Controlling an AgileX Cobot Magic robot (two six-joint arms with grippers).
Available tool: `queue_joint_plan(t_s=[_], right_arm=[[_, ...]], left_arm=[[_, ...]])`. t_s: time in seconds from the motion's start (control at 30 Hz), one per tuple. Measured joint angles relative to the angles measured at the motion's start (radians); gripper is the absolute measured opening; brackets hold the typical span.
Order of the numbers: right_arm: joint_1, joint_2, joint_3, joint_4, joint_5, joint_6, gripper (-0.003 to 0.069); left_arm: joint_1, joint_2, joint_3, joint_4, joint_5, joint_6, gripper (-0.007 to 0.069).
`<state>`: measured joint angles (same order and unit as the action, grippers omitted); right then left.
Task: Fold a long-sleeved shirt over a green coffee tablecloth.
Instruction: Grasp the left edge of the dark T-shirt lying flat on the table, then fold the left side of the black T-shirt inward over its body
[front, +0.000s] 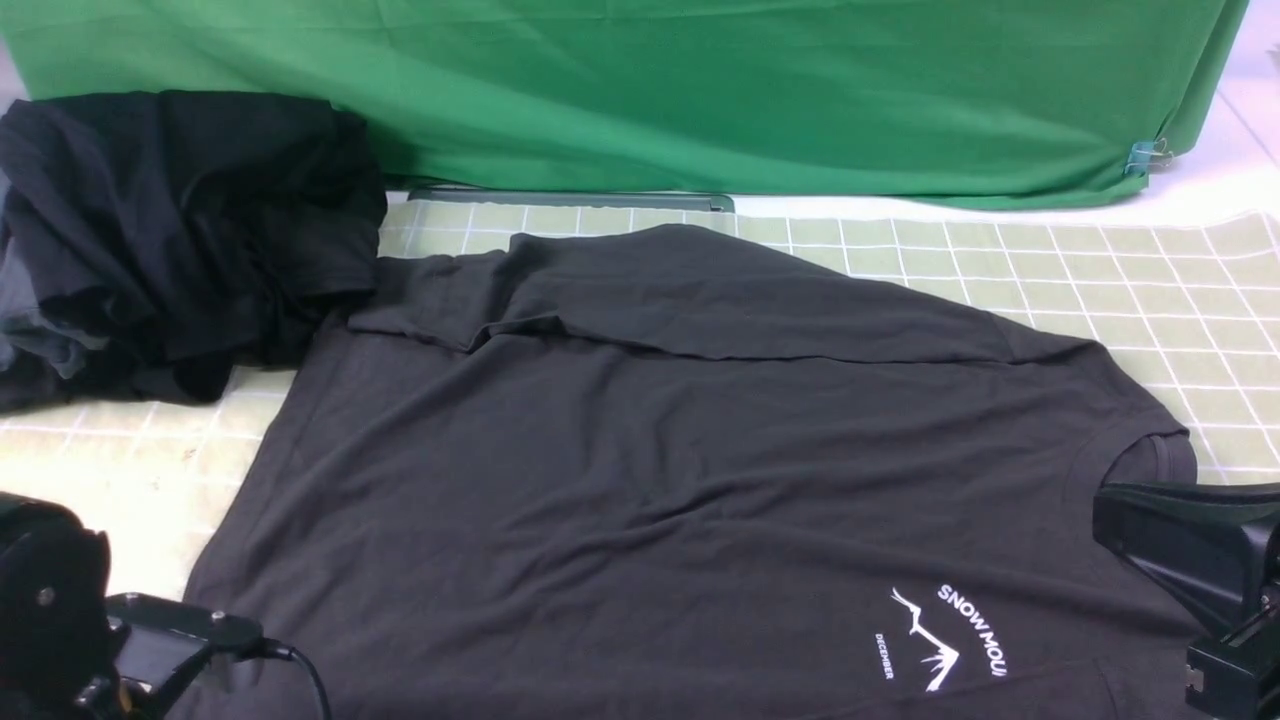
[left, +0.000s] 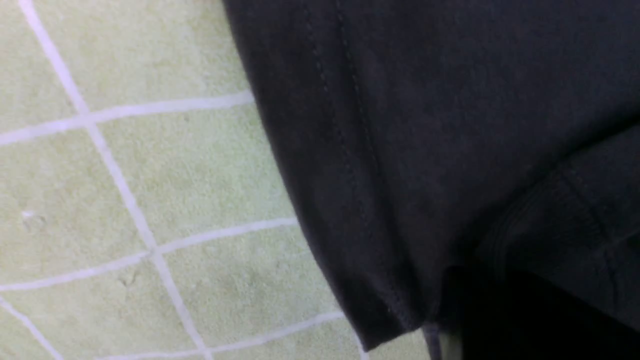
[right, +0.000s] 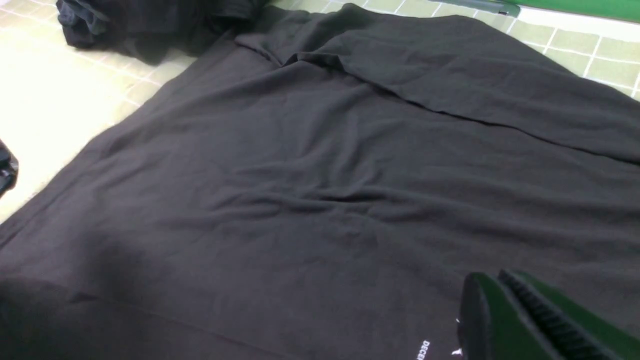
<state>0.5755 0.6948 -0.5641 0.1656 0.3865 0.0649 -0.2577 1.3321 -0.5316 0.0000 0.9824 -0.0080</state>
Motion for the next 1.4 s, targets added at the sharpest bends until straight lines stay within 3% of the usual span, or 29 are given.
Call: queue_joint_plan(t_s=[0.2,0.43,0.67,0.87,0.97,1.13,1.4], right_arm=[[0.0,0.001,0.0,0.0,0.0,0.0,0.0006],[0.0,0.027,-0.028,0.0,0.018,0.0,0.0006],[0.0,0.171,-0.171,0.0,0.27,-0.019,0.0006],[0.0,0.292,-0.269,0.003,0.428,-0.084,0.0035],[0.003,0.341,-0.283,0.004,0.446,-0.117,0.0082],[0.09,0.478,-0.288,0.042,0.467,-0.192,0.0291],[0.263,0.698,-0.288,-0.005,0.421,-0.189,0.0423]], left_arm=[[0.0,-0.01,-0.106,-0.01,0.093,0.008,0.0009],[0.0,-0.067,-0.47,-0.011,0.195,0.019,0.0007],[0.074,0.062,-0.858,0.018,0.228,0.016,0.0007],[0.186,0.269,-0.969,0.016,0.22,0.026,0.0007],[0.236,0.362,-0.988,0.014,0.181,0.027,0.0007],[0.273,0.471,-0.998,-0.008,0.175,0.043,0.0007],[0.272,0.482,-0.999,-0.09,0.157,0.053,0.0007]])
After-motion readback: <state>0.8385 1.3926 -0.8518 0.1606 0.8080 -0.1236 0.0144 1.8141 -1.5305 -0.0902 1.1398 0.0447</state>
